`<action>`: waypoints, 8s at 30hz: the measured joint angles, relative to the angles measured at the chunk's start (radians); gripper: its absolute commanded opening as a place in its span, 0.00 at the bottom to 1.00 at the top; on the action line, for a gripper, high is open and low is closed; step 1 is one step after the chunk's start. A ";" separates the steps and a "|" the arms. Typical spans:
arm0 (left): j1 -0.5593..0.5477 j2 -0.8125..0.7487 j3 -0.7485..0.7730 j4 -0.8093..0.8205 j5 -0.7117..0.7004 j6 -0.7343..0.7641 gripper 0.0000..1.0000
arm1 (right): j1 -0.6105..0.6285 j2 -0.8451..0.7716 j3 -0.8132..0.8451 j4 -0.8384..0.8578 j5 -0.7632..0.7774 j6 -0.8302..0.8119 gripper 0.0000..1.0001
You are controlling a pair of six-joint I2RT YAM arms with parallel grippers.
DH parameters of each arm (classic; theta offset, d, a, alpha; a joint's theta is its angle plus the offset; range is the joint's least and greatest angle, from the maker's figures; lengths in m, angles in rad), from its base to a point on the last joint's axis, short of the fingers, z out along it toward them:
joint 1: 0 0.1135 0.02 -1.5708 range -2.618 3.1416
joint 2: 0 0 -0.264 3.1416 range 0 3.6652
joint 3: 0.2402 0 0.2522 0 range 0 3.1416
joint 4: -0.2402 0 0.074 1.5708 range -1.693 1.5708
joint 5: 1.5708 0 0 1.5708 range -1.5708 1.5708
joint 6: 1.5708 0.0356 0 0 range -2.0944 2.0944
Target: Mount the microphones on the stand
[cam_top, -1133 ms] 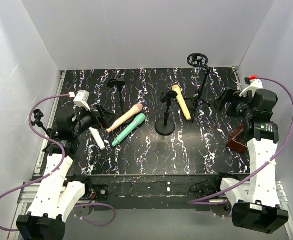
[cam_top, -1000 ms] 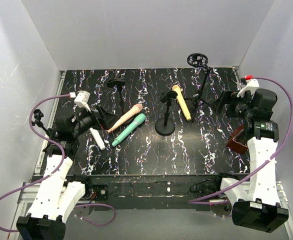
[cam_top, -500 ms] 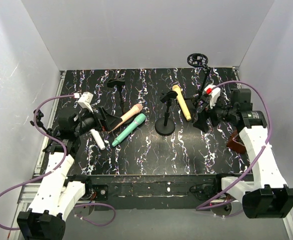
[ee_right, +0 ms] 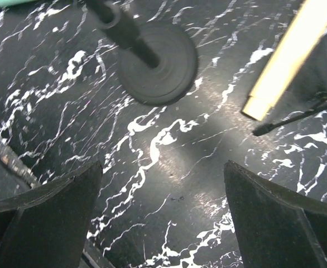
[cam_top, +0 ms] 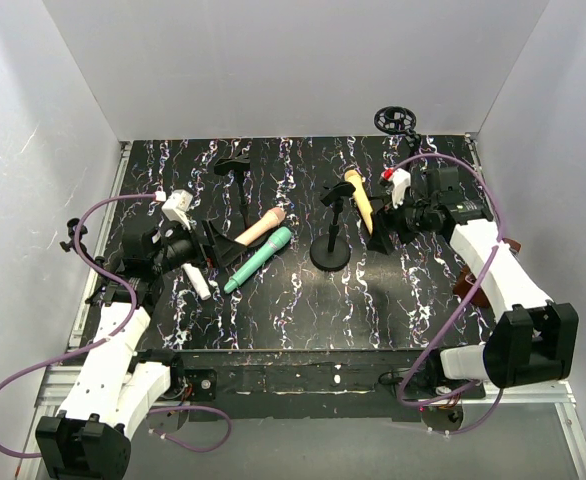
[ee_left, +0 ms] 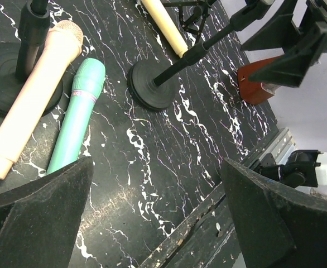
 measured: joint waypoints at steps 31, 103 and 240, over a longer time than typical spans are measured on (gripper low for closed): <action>0.000 -0.006 0.000 -0.022 -0.007 0.032 0.98 | 0.085 0.457 0.108 0.269 0.422 0.191 0.73; -0.048 -0.016 0.022 0.515 0.190 -0.571 0.98 | -0.037 -0.178 0.273 -0.002 0.077 0.307 0.01; -0.580 -0.138 -0.035 0.171 -0.195 0.129 0.00 | -0.403 -0.309 0.131 -0.165 -0.486 -0.093 0.95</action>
